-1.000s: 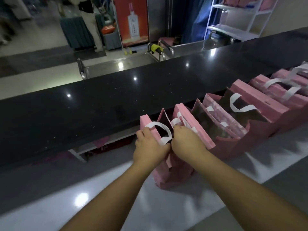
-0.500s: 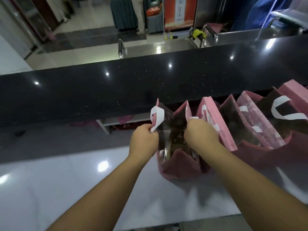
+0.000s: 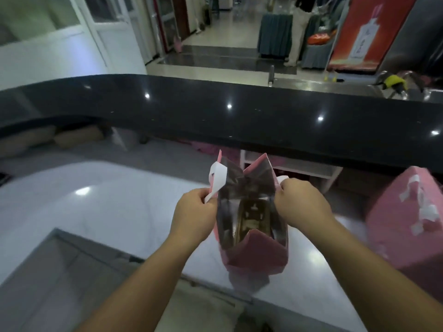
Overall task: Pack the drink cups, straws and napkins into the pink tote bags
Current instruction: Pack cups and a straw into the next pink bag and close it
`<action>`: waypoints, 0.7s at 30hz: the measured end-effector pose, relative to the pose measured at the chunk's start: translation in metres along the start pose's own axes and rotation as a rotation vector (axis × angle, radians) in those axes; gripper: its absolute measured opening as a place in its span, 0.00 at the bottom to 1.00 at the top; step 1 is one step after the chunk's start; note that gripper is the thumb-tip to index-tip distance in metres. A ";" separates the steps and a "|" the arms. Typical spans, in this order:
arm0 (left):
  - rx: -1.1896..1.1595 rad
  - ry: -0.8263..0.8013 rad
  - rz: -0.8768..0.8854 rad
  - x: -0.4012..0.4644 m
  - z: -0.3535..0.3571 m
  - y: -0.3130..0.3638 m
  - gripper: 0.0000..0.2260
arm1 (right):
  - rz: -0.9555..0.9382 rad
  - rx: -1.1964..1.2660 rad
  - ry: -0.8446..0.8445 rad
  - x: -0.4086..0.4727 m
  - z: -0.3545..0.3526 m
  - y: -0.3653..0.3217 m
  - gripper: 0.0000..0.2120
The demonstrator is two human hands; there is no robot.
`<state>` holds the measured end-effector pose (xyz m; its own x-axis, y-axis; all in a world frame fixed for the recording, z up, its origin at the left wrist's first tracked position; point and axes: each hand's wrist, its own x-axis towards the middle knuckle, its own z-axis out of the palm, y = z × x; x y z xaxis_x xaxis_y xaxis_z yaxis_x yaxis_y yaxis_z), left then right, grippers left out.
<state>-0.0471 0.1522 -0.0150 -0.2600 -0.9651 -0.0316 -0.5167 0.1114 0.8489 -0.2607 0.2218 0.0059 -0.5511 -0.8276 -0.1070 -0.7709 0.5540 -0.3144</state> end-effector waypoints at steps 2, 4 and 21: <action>-0.003 0.046 -0.015 -0.014 -0.046 -0.028 0.22 | -0.076 -0.004 -0.014 -0.015 0.016 -0.050 0.06; -0.010 0.115 -0.039 -0.029 -0.093 -0.059 0.21 | -0.159 -0.018 -0.024 -0.032 0.035 -0.099 0.05; -0.016 0.712 -0.396 -0.175 -0.382 -0.247 0.20 | -0.811 -0.129 -0.218 -0.175 0.170 -0.452 0.10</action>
<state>0.4378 0.2033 -0.0171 0.5233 -0.8521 0.0073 -0.4484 -0.2682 0.8526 0.2385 0.1002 0.0069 0.2514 -0.9647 -0.0784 -0.9384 -0.2231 -0.2638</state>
